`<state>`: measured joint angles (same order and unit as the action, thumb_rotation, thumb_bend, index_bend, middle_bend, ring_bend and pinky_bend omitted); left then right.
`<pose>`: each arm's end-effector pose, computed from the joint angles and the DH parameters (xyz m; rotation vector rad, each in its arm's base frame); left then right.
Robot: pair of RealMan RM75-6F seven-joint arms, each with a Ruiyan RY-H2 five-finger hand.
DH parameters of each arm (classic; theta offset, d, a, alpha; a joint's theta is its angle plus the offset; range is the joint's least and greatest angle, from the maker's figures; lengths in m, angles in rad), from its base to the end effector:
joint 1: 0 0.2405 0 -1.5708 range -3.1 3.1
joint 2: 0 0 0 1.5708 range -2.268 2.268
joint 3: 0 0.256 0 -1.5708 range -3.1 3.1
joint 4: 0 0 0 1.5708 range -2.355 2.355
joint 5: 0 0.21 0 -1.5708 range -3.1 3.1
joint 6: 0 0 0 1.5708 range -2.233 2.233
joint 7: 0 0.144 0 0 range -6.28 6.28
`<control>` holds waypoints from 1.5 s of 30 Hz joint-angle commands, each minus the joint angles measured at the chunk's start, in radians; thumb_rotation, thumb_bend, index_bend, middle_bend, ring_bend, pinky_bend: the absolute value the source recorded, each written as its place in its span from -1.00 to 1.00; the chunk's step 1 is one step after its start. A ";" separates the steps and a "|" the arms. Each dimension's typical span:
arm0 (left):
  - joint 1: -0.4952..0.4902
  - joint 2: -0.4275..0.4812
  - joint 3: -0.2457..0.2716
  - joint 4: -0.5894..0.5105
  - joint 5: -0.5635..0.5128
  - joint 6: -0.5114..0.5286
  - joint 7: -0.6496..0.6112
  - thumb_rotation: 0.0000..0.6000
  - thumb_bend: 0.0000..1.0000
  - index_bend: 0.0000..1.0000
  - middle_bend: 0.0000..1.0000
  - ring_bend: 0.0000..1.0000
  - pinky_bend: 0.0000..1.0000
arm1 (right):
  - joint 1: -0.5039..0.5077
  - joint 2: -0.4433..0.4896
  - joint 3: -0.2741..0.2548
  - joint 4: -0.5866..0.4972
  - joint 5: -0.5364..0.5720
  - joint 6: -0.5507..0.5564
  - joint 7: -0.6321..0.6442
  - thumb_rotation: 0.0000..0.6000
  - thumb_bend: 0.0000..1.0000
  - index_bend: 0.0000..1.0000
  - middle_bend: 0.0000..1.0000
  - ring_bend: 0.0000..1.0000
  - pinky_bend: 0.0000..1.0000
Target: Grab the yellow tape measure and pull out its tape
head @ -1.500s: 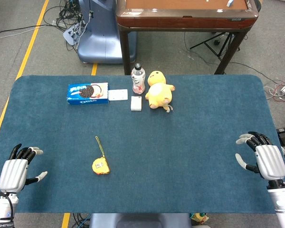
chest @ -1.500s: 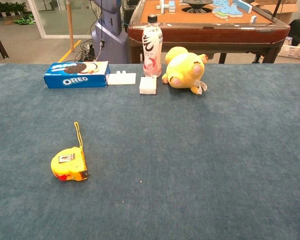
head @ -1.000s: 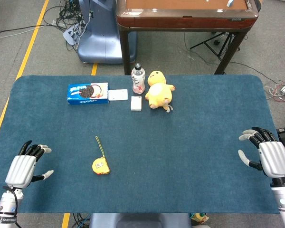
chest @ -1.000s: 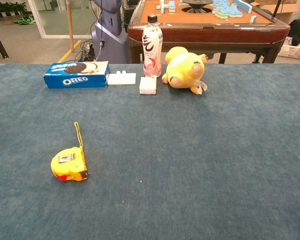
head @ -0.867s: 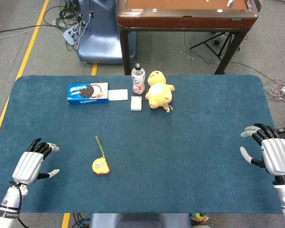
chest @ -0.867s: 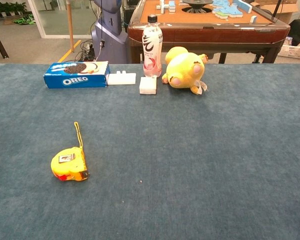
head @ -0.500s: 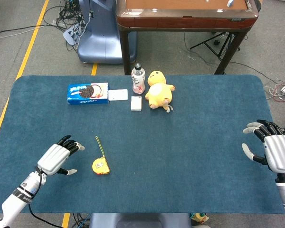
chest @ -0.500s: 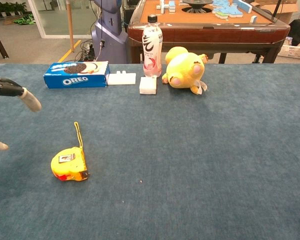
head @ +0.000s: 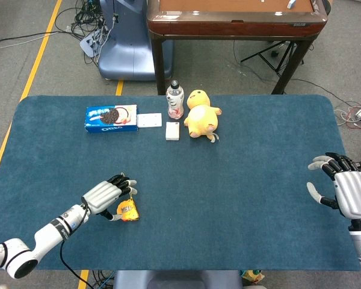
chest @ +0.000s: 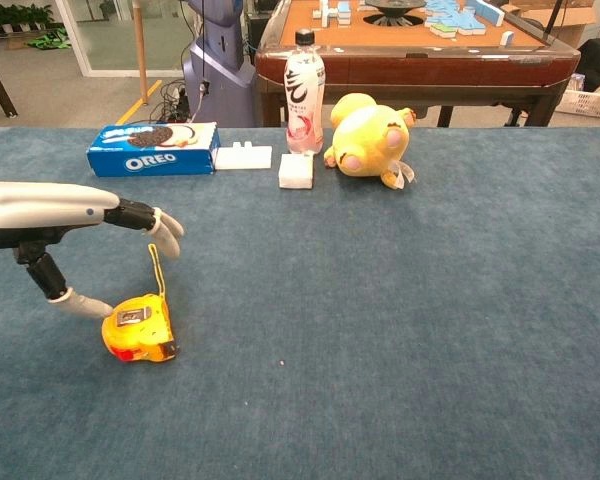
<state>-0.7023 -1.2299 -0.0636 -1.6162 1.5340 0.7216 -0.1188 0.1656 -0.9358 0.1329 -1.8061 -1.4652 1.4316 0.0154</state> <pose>-0.1814 0.3043 0.0291 -2.2171 -1.0693 -0.8148 -0.2649 -0.2173 0.2031 1.3992 -0.8632 1.0092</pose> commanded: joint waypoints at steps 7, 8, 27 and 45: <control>-0.058 -0.058 -0.011 0.010 -0.092 -0.068 0.010 0.67 -0.72 -0.51 -0.87 -1.00 -1.00 | -0.011 -0.002 -0.007 0.009 -0.003 0.011 0.013 1.00 -0.18 -0.21 -0.37 -0.63 -0.62; -0.061 -0.061 -0.009 0.008 -0.102 -0.073 0.013 0.56 -0.75 -0.50 -0.87 -1.00 -1.00 | -0.012 -0.002 -0.008 0.011 -0.004 0.012 0.015 1.00 -0.18 -0.21 -0.37 -0.63 -0.62; -0.073 -0.058 0.053 0.010 -0.238 -0.093 0.166 0.21 -0.82 -0.38 -0.87 -1.00 -1.00 | -0.021 -0.011 -0.013 0.020 -0.015 0.026 0.026 1.00 -0.18 -0.21 -0.37 -0.63 -0.62; 0.044 0.005 0.113 -0.050 -0.231 0.109 0.250 0.99 -0.83 -0.45 -0.87 -1.00 -1.00 | -0.012 -0.024 -0.012 0.008 -0.029 0.024 0.011 1.00 -0.18 -0.21 -0.37 -0.63 -0.62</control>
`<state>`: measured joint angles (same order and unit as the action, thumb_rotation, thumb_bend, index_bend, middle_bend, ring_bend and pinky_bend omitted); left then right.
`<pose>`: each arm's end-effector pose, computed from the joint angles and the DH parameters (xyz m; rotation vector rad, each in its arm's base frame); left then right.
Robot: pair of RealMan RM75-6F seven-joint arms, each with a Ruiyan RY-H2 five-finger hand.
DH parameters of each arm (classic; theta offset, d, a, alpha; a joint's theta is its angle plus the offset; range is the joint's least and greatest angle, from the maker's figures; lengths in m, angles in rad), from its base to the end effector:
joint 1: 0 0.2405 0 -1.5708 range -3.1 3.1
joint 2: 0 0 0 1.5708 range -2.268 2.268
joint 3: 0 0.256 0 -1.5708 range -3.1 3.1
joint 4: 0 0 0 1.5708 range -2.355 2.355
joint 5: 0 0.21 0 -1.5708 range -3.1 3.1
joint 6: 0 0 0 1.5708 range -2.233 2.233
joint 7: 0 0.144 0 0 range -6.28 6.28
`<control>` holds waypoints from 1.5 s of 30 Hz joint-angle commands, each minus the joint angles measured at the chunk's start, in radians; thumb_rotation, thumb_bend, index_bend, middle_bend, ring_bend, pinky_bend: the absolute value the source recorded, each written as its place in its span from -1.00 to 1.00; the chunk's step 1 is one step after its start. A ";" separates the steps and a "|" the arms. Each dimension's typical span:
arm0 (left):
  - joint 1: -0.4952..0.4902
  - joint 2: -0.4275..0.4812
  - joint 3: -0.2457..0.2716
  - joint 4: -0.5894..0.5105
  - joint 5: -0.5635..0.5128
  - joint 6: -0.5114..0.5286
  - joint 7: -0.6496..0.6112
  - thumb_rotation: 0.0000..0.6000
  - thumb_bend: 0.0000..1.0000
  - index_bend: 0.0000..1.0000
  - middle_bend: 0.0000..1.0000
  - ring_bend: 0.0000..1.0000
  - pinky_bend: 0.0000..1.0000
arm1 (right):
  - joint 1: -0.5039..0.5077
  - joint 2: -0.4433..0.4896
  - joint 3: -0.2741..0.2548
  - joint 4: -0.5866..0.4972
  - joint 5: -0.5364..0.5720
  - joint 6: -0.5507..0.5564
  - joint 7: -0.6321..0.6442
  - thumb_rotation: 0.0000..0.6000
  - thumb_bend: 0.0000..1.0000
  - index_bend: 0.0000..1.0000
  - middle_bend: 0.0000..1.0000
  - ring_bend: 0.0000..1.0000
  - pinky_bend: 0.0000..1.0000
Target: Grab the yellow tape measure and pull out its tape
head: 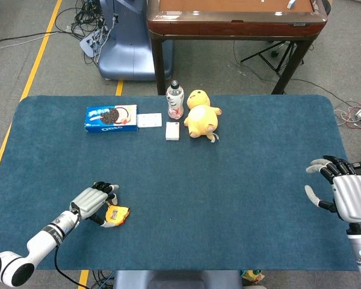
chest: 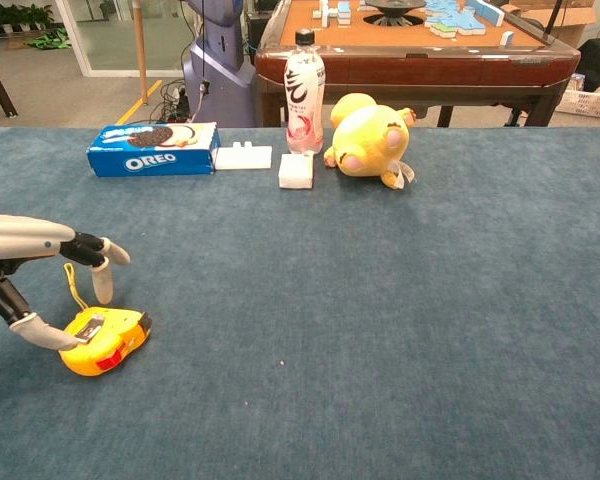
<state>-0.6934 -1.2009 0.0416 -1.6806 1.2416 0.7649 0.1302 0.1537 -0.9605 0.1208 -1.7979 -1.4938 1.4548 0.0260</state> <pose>-0.2188 0.2873 0.0346 -2.0968 -1.1193 -0.6032 -0.2647 -0.2115 0.1965 1.4000 -0.8709 1.0377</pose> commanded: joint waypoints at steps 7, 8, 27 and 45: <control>0.054 -0.068 0.021 0.064 0.148 0.106 -0.026 1.00 -0.83 -0.66 -0.87 -1.00 -1.00 | -0.006 0.004 -0.003 -0.003 -0.001 0.007 0.001 1.00 -0.18 -0.21 -0.37 -0.63 -0.62; 0.055 -0.070 0.021 0.065 0.151 0.106 -0.025 1.00 -0.83 -0.67 -0.87 -1.00 -1.00 | -0.007 0.005 -0.003 -0.004 -0.001 0.008 0.001 1.00 -0.18 -0.21 -0.37 -0.63 -0.62; 0.109 -0.145 0.024 0.098 0.118 0.159 0.100 1.00 -0.83 -0.81 -0.87 -1.00 -1.00 | -0.014 0.013 -0.009 -0.013 -0.009 0.011 0.002 1.00 -0.18 -0.21 -0.37 -0.63 -0.62; 0.085 -0.219 -0.044 0.205 0.087 0.143 0.075 1.00 -0.84 -0.66 -0.73 -0.98 -1.00 | -0.025 0.017 -0.009 -0.002 0.000 0.021 0.016 1.00 -0.18 -0.21 -0.37 -0.63 -0.62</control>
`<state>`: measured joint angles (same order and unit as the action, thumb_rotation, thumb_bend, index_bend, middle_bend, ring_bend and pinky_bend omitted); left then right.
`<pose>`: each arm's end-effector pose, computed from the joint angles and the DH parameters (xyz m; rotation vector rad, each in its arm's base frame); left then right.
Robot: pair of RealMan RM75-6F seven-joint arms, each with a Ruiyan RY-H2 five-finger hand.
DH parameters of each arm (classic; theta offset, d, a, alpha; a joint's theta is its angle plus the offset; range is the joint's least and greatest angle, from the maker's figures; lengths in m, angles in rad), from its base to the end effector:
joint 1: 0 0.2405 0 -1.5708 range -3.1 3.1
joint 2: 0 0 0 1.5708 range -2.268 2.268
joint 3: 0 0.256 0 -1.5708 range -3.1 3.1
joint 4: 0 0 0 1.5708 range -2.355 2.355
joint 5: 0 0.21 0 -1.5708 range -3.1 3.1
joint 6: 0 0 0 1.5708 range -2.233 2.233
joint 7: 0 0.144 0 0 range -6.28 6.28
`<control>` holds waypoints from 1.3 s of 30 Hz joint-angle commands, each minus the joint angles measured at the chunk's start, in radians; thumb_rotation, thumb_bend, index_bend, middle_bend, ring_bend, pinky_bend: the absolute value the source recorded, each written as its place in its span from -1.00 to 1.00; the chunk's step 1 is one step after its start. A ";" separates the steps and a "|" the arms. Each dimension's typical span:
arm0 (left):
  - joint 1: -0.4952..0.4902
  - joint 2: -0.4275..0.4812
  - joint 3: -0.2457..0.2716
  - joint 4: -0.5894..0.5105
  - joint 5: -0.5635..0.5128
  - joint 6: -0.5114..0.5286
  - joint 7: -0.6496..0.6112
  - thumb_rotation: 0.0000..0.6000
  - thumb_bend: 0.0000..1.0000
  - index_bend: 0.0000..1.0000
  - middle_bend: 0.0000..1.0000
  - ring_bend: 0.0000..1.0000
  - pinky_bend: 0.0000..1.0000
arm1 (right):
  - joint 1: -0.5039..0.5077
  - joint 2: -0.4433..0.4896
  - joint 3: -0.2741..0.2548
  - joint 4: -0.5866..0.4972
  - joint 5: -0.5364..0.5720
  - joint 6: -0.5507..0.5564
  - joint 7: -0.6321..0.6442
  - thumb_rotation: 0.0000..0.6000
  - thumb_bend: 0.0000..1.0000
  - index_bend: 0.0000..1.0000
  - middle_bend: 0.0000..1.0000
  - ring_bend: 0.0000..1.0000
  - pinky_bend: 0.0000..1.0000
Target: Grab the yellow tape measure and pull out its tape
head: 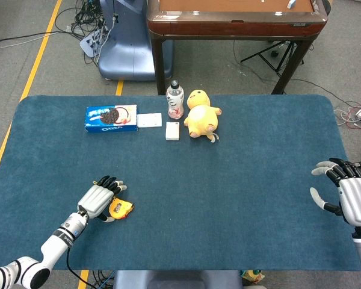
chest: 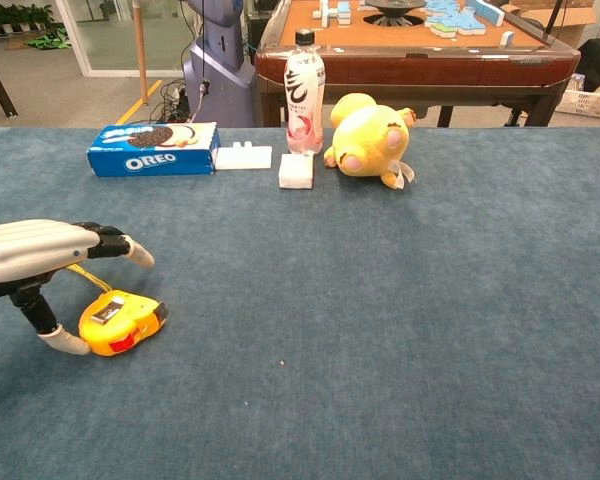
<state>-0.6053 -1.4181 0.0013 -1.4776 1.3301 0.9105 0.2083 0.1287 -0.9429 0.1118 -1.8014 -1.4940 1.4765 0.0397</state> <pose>-0.2268 0.2908 -0.0035 -2.0329 -0.9555 -0.7186 -0.2698 -0.2029 0.2030 1.3769 -0.8760 1.0258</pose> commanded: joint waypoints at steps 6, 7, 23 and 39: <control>0.000 -0.004 0.012 0.007 0.040 0.013 -0.004 1.00 -0.84 -0.56 -0.67 -0.93 -1.00 | 0.002 -0.004 0.001 0.014 0.006 -0.007 0.012 1.00 -0.18 -0.21 -0.37 -0.63 -0.62; 0.002 -0.005 0.015 0.010 0.046 0.016 -0.004 1.00 -0.84 -0.53 -0.65 -0.91 -1.00 | 0.002 -0.005 0.001 0.016 0.006 -0.009 0.014 1.00 -0.18 -0.21 -0.37 -0.63 -0.62; 0.011 -0.011 0.024 0.009 0.068 0.033 0.018 1.00 -0.83 -0.36 -0.48 -0.81 -1.00 | 0.006 -0.009 0.001 0.023 0.008 -0.017 0.018 1.00 -0.18 -0.21 -0.37 -0.63 -0.62; 0.021 -0.043 0.016 0.118 0.136 0.078 -0.168 1.00 -0.83 -0.06 -0.03 -0.47 -1.00 | 0.016 -0.006 0.001 0.003 0.011 -0.036 -0.001 1.00 -0.18 -0.21 -0.37 -0.63 -0.62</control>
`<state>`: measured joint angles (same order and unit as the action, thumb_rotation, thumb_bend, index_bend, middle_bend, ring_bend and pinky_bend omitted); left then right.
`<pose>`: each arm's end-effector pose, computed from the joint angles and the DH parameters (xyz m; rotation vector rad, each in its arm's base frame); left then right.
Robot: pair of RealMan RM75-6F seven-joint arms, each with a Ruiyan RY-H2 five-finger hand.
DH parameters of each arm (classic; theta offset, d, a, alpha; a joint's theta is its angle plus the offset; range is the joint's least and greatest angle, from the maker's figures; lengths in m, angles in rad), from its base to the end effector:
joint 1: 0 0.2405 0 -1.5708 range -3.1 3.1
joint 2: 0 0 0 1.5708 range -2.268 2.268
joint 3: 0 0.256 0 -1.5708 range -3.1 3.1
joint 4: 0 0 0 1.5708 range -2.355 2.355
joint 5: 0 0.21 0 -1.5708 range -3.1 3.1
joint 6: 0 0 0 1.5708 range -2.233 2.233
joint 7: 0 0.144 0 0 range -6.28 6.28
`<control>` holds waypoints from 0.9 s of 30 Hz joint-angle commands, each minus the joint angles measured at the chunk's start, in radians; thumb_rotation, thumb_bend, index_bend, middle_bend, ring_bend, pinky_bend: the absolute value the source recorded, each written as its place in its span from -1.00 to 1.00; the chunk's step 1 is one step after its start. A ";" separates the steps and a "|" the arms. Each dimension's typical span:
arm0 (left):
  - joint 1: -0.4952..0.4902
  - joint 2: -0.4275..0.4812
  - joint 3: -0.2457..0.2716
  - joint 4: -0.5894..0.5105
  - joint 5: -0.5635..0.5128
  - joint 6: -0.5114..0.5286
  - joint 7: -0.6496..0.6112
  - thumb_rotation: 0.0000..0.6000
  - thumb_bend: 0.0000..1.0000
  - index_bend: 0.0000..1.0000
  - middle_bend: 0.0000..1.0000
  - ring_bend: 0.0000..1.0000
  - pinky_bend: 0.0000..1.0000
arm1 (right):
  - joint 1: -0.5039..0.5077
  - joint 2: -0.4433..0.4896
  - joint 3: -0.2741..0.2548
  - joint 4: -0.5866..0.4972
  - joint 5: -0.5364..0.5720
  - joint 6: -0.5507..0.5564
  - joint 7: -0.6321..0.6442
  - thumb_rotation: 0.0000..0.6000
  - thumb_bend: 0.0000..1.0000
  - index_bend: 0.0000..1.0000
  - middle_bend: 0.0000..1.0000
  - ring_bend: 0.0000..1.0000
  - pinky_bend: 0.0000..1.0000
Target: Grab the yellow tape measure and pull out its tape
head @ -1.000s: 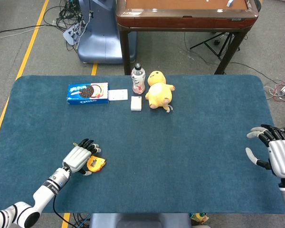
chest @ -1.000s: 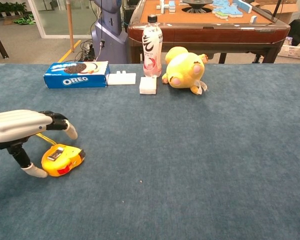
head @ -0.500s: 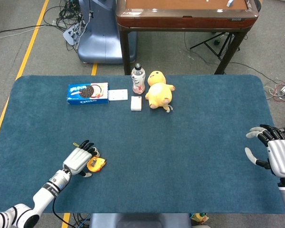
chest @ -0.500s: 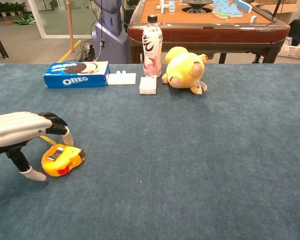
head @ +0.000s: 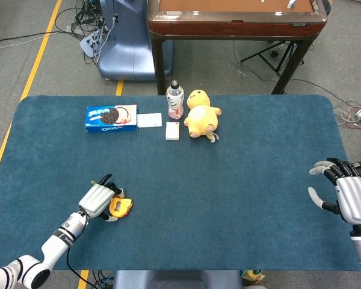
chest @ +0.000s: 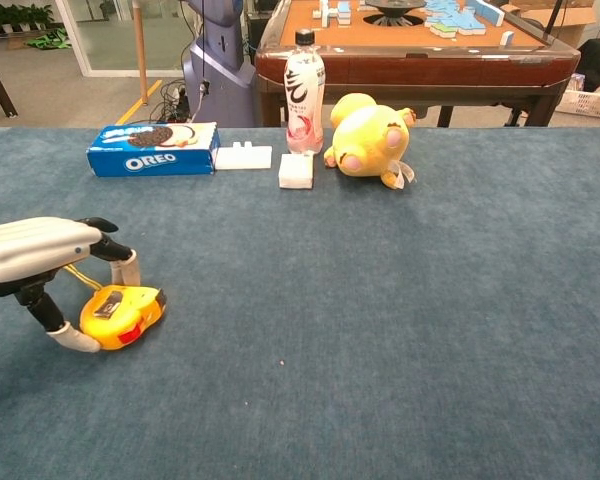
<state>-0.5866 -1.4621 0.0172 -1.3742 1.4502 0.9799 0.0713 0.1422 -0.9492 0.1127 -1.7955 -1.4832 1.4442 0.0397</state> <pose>-0.2332 0.2917 -0.0062 -2.0221 -0.9374 -0.8190 -0.2711 -0.2072 0.1981 1.3927 -0.8967 1.0115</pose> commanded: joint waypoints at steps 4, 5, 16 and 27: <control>0.002 0.013 -0.002 0.017 0.035 0.021 -0.083 1.00 -0.83 -0.04 0.01 -0.44 -1.00 | 0.012 0.004 0.000 -0.019 0.001 -0.023 0.004 1.00 -0.18 -0.21 -0.37 -0.63 -0.62; 0.001 0.018 -0.005 0.014 0.038 0.026 -0.102 1.00 -0.83 -0.04 0.02 -0.44 -1.00 | 0.017 0.007 0.000 -0.026 0.002 -0.030 0.002 1.00 -0.18 -0.21 -0.37 -0.63 -0.62; -0.026 0.072 -0.083 -0.084 0.044 0.078 -0.178 1.00 -0.83 -0.03 0.06 -0.42 -1.00 | 0.124 0.021 0.025 -0.100 0.008 -0.182 0.032 1.00 -0.18 -0.21 -0.39 -0.63 -0.62; -0.067 0.066 -0.167 -0.217 -0.005 0.091 -0.138 1.00 -0.83 0.00 0.09 -0.38 -1.00 | 0.296 0.016 0.084 -0.195 0.129 -0.419 0.042 1.00 -0.48 -0.21 -0.53 -0.78 -0.66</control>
<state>-0.6468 -1.3905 -0.1419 -1.5829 1.4533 1.0721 -0.0730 0.4002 -0.9289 0.1775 -1.9701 -1.3890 1.0657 0.0953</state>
